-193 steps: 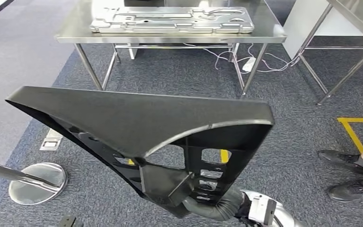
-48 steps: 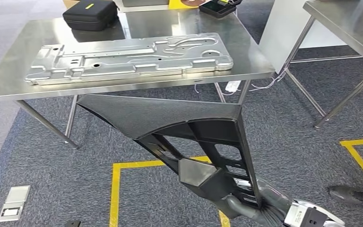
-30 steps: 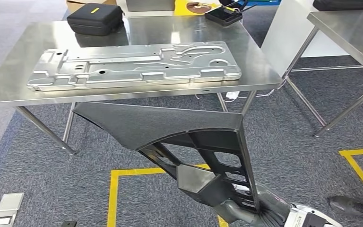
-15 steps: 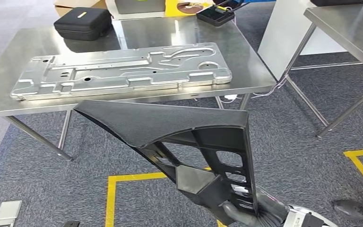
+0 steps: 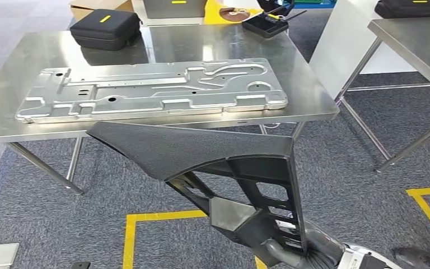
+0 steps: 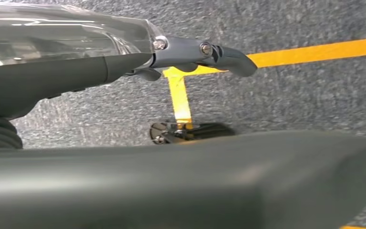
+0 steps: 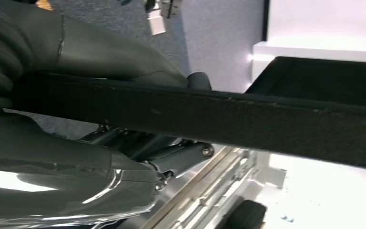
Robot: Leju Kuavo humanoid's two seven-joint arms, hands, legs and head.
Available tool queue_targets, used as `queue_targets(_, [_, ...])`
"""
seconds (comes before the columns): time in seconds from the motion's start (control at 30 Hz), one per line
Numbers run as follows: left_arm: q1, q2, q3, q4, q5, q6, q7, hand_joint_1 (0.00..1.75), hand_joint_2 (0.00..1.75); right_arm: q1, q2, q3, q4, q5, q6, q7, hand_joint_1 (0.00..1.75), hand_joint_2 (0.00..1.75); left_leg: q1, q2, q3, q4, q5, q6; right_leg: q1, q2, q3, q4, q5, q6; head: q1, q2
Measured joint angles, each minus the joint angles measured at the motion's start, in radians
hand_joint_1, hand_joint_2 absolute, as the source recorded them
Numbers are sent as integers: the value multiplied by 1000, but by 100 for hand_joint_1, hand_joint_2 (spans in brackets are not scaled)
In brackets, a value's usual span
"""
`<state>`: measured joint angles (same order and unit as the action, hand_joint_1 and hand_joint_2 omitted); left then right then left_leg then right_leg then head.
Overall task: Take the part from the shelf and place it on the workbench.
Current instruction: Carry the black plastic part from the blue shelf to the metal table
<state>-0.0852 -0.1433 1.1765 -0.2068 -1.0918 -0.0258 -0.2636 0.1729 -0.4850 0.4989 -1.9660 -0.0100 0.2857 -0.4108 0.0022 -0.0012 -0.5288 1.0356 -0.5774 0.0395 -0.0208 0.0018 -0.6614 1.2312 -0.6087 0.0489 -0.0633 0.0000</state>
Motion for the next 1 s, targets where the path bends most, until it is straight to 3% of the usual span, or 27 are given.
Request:
queue_targets(0.07, [-1, -1, 0, 0, 0, -2, 0, 0, 175, 6, -6, -13, -2, 0, -5, 4, 175, 175, 1, -1, 21, 1, -18, -10, 1, -2, 40, -109, 67, 2, 0, 0])
queue_targets(0.1, [-2, -1, 0, 0, 0, -3, 0, 0, 175, 8, -10, -20, -4, 0, -8, 7, 175, 175, 0, -1, 26, 2, -24, -16, 2, -2, 54, -144, 76, -3, 0, 0])
queue_targets(0.27, [-4, -2, 0, 0, 0, -6, 0, 0, 175, 17, -21, -58, -13, -3, -11, 25, 175, 175, -3, -1, 21, 19, -48, -32, 1, 0, 67, -167, 55, -37, -1, 0])
queue_targets(0.3, [-5, -3, 0, 0, -1, -8, 1, 0, 175, 15, -23, -63, -15, -2, -8, 28, 175, 175, -2, -1, 3, 57, -66, -37, -1, -1, 71, -168, 51, -43, -1, 0])
queue_targets(0.37, [-5, -4, 0, 0, -2, -10, 3, 0, 175, 11, -24, -68, -17, 3, 2, 33, 175, 175, 1, -1, -71, 188, -114, -45, -1, -3, 80, -169, 42, -50, -1, 0])
queue_targets(0.43, [-2, -4, 0, 0, -4, -12, 5, 0, 175, 7, -23, -67, -16, 14, 11, 32, 175, 175, 1, -1, -143, 288, -126, -45, 0, -2, 92, -169, 32, -53, -1, 0])
queue_targets(0.47, [0, -5, 0, 0, -5, -12, 5, 0, 175, 4, -23, -65, -16, 22, 13, 30, 175, 175, 1, -1, -156, 288, -101, -42, 1, -1, 101, -169, 26, -54, -1, 0])
queue_targets(0.5, [0, -5, 0, 0, -7, -12, 6, 0, 175, -1, -22, -64, -15, 33, 13, 27, 175, 175, -1, -1, -152, 250, -59, -36, 3, 0, 112, -169, 19, -54, -1, 0])
queue_targets(0.57, [0, -5, 0, 0, -8, -12, 6, 0, 175, -12, -20, -60, -14, 54, 13, 21, 175, 175, -10, -2, -119, 137, 27, -16, 5, 2, 132, -171, 5, -52, -1, 0])
queue_targets(0.6, [-1, -5, 0, 0, -8, -12, 6, 0, 175, -17, -19, -58, -13, 63, 13, 18, 175, 175, -16, -2, -104, 95, 49, -6, 4, 3, 137, -172, 0, -48, -1, 0])
queue_targets(0.7, [-2, -5, 0, 0, -7, -12, 5, 0, 175, -25, -17, -52, -10, 74, 12, 17, 175, 175, -26, -3, -90, 53, 39, 9, 0, -1, 138, -179, -6, -32, 0, 0])
queue_targets(0.77, [-1, -5, 0, 0, -7, -12, 5, 0, 175, -31, -18, -49, -10, 78, 11, 17, 175, 175, -19, -5, -74, 25, 33, 12, 1, -5, 139, -174, -15, -23, 0, 0])
queue_targets(0.83, [-1, -6, 0, 0, -6, -12, 5, 0, 175, -39, -19, -47, -9, 82, 10, 16, 175, 175, -10, -11, -52, 5, 33, 12, 1, -5, 109, -106, -48, -15, 0, 0])
queue_targets(0.9, [-1, -8, 0, 0, -7, -12, 5, 0, 175, -41, -20, -45, -7, 84, 10, 16, 175, 175, -7, -18, -36, 1, 23, 14, 0, -3, 36, 16, -88, -8, 0, 0])
queue_targets(0.93, [0, -8, 0, 0, -7, -12, 5, 0, 175, -40, -20, -43, -6, 85, 10, 16, 175, 175, -6, -21, -28, 1, 17, 13, 0, -3, 3, 60, -91, -4, 0, 0])
queue_targets(0.97, [1, -9, 0, 0, -8, -12, 4, 0, 175, -39, -20, -43, -4, 85, 10, 15, 175, 175, -5, -24, -19, 1, 9, 10, -1, -4, -15, 70, -72, 0, 0, 0])
queue_targets(1.0, [1, -9, 0, 0, -8, -12, 4, 0, 175, -38, -19, -42, -3, 84, 10, 14, 175, 175, -3, -26, -6, 1, 1, 8, -1, -4, -14, 42, -33, 4, 0, 0])
